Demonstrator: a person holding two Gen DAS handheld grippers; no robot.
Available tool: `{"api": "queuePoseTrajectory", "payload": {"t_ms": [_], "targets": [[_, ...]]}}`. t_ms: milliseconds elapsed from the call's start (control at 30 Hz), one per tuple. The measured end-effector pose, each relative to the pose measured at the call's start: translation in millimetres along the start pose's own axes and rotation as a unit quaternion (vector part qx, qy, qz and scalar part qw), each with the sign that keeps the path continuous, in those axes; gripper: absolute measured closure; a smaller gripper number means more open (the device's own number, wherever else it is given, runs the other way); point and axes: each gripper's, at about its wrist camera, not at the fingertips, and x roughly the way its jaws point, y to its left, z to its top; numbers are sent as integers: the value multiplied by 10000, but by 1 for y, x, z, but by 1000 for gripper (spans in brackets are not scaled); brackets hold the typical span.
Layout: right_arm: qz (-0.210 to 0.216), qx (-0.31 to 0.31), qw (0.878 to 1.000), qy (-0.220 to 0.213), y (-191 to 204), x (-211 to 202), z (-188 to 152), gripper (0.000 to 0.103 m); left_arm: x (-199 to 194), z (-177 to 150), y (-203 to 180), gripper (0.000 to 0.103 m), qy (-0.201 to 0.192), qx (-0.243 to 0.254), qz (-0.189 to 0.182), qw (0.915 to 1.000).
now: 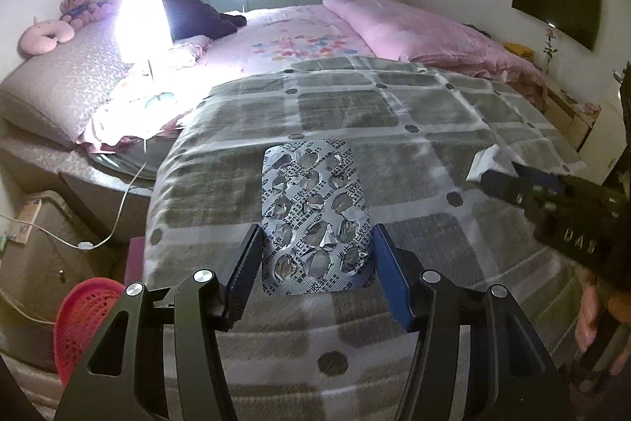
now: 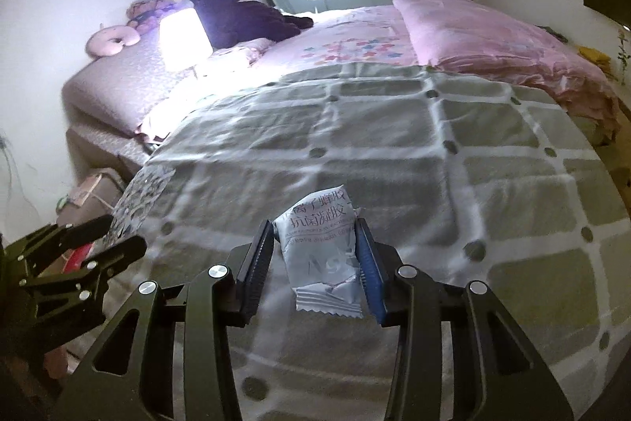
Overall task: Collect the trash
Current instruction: 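Carry the blister pack and white wrapper to the pink basket and open both tools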
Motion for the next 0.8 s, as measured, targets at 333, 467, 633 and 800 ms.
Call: {"api": "queuePoseTrajectory", "payload": {"t_ms": [333, 467, 633, 800], "targets": [[379, -318, 9988, 7, 47, -9, -10, 62, -32, -12, 33, 49, -152, -166, 310, 9993], [501, -427, 9978, 12, 64, -11, -11, 62, -44, -19, 54, 49, -186, -317, 487, 9981], [651, -591, 9961, 55, 85, -10, -11, 62, -61, -33, 81, 49, -223, -453, 742, 9960], [806, -822, 9933, 98, 108, -9, -8, 62, -76, -51, 108, 49, -193, -643, 986, 9929]]}}
